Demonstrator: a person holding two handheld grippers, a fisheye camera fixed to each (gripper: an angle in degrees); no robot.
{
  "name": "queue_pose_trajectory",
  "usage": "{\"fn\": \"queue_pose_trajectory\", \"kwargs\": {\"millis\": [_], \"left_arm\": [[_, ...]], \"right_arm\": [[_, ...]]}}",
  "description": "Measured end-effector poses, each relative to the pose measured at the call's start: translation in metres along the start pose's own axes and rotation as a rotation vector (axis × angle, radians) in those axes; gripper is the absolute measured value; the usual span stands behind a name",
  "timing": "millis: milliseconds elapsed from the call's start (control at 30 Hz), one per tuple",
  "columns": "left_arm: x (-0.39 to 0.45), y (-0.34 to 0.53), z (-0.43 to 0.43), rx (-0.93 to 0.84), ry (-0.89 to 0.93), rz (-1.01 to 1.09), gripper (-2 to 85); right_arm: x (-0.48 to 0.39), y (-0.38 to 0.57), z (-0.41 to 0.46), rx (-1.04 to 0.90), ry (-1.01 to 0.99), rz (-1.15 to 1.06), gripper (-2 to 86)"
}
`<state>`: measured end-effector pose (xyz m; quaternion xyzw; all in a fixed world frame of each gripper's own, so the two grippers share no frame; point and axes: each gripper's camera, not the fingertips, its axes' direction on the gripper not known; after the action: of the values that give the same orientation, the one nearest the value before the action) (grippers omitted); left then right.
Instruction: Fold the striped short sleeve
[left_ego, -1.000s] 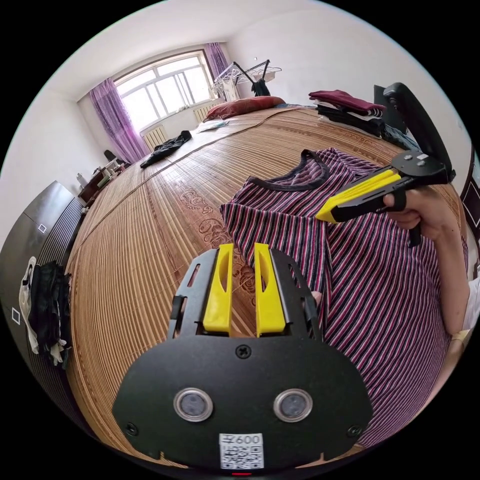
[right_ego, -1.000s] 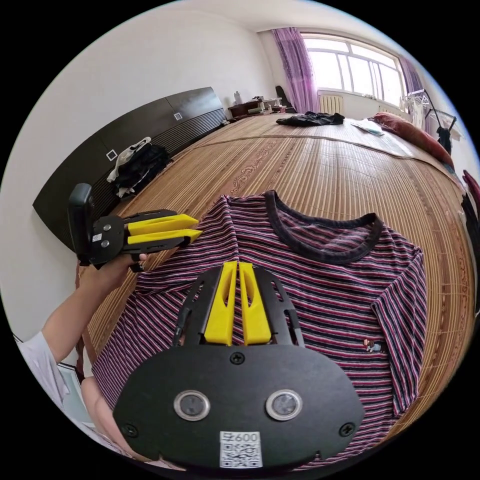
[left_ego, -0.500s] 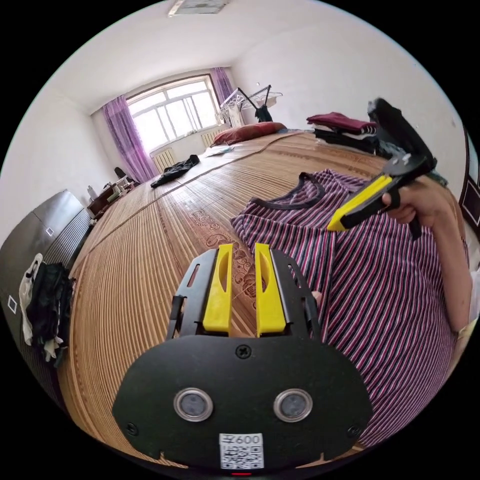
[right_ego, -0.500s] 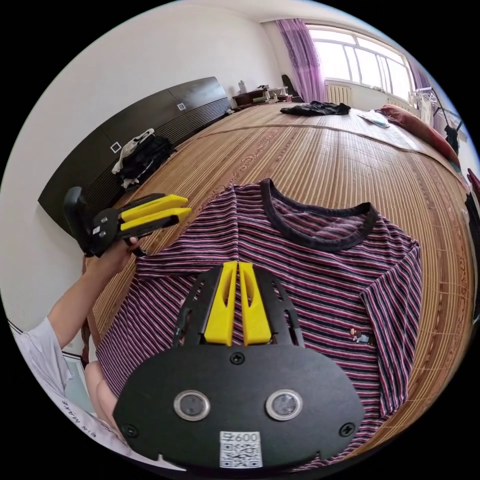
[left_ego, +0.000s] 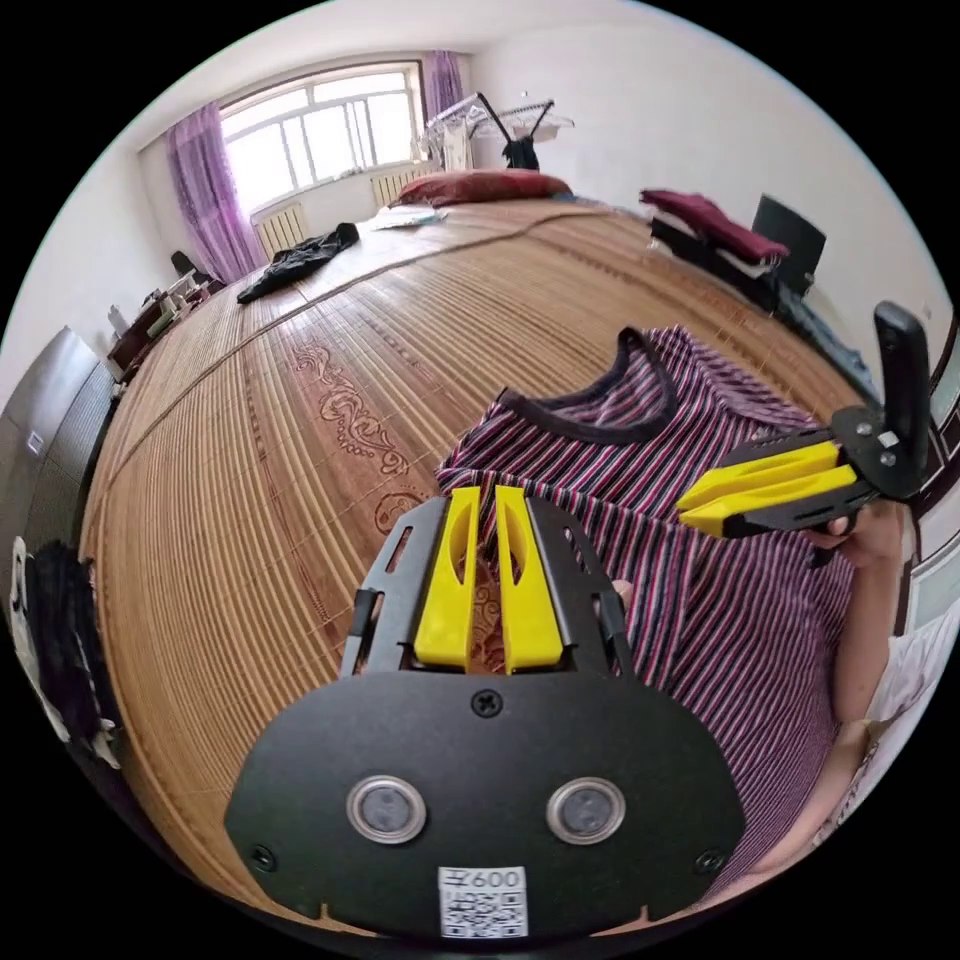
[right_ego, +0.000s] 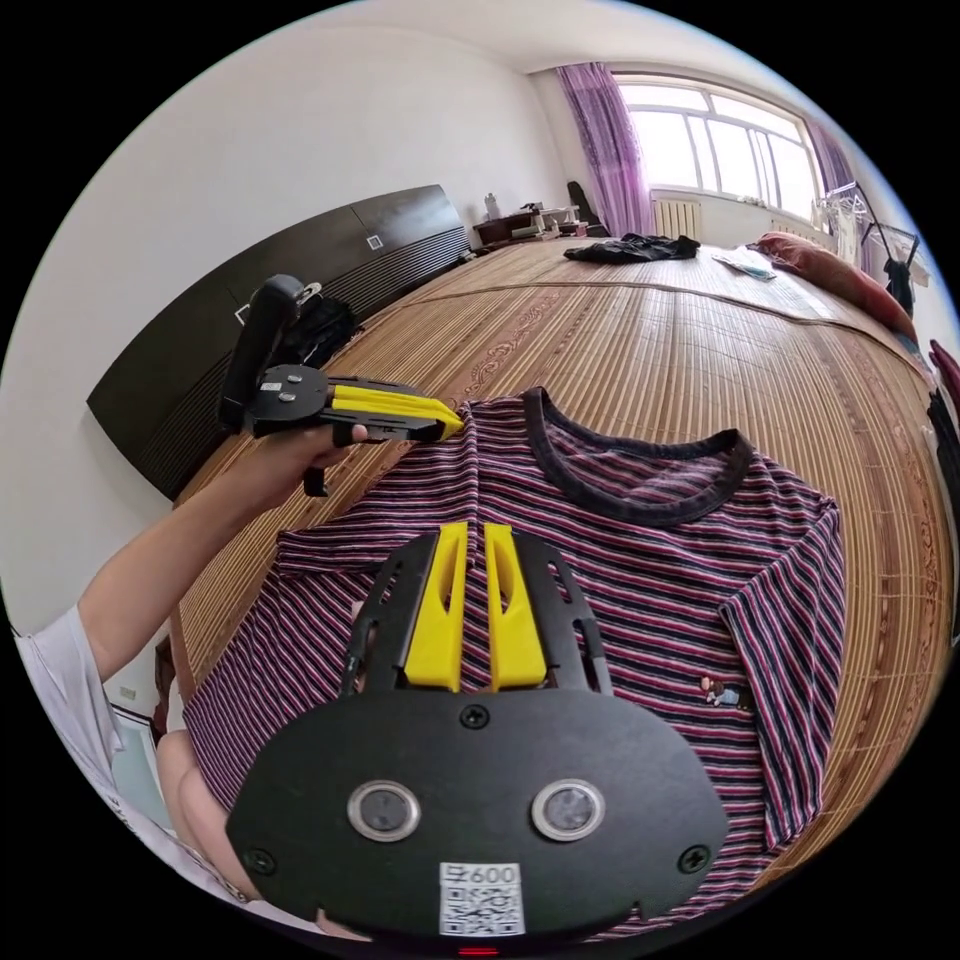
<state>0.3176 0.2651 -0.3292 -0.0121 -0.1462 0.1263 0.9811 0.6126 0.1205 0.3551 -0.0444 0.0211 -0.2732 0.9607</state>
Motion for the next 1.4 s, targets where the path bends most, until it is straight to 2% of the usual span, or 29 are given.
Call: {"fn": "queue_pose_trajectory", "kwargs": {"millis": [200, 500, 667, 1100, 1267, 1400], "left_arm": [[-0.004, -0.005, 0.003, 0.009, -0.076, -0.016, 0.5], [-0.018, -0.001, -0.008, 0.093, 0.008, -0.074, 2.4], [-0.007, -0.006, 0.012, -0.007, -0.043, 0.011, 1.9], [-0.032, 0.017, 0.030, -0.038, -0.197, -0.064, 0.4], [-0.042, 0.036, 0.034, -0.004, -0.176, -0.072, 1.1], [-0.069, 0.069, 0.018, 0.024, -0.102, -0.175, 4.7]], "right_arm": [[-0.001, -0.004, -0.004, -0.021, 0.021, -0.017, -0.7], [0.014, -0.010, -0.035, 0.049, -0.035, 0.024, -0.4], [0.017, -0.016, -0.042, 0.039, -0.036, 0.027, -0.4], [0.014, -0.030, -0.068, 0.050, -0.035, 0.022, -0.2], [0.011, -0.035, -0.079, 0.085, -0.073, 0.028, -0.1], [0.000, -0.041, -0.082, 0.089, -0.083, -0.002, 0.4]]}}
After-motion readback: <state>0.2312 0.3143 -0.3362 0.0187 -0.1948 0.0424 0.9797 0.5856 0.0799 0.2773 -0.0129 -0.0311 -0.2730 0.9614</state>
